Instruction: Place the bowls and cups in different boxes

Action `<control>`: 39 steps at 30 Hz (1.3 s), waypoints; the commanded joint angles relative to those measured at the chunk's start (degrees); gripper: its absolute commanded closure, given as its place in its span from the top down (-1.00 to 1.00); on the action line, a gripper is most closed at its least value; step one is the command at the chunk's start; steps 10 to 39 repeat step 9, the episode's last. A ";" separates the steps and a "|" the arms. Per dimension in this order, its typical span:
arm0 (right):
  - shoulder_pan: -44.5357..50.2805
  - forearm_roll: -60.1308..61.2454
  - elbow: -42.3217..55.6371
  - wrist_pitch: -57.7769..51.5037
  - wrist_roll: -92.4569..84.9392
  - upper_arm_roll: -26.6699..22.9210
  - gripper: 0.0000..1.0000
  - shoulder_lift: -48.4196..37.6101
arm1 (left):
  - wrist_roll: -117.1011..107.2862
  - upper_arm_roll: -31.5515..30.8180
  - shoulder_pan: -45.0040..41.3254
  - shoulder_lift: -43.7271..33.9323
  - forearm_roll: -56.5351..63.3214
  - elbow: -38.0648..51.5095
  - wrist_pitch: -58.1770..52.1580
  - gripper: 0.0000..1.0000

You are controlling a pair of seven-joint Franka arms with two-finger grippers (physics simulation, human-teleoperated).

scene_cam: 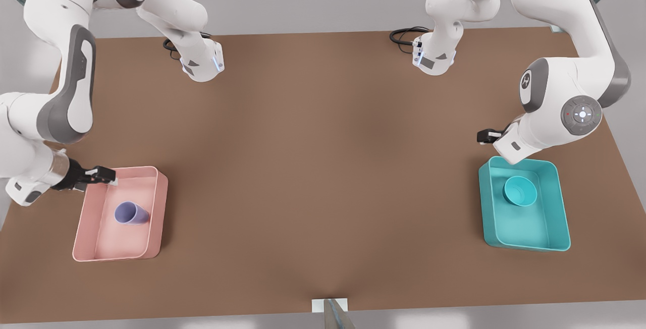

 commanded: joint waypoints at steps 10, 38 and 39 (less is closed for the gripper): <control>1.99 0.13 -10.24 -10.95 15.15 0.30 1.00 -12.71 | -2.41 -0.08 -0.03 -0.07 0.09 0.02 -0.54 1.00; 1.99 0.13 -10.24 -10.95 15.15 0.30 1.00 -12.71 | -2.41 -0.08 -0.03 -0.07 0.09 0.02 -0.54 1.00; 1.99 0.13 -10.24 -10.95 15.15 0.30 1.00 -12.71 | -2.41 -0.08 -0.03 -0.07 0.09 0.02 -0.54 1.00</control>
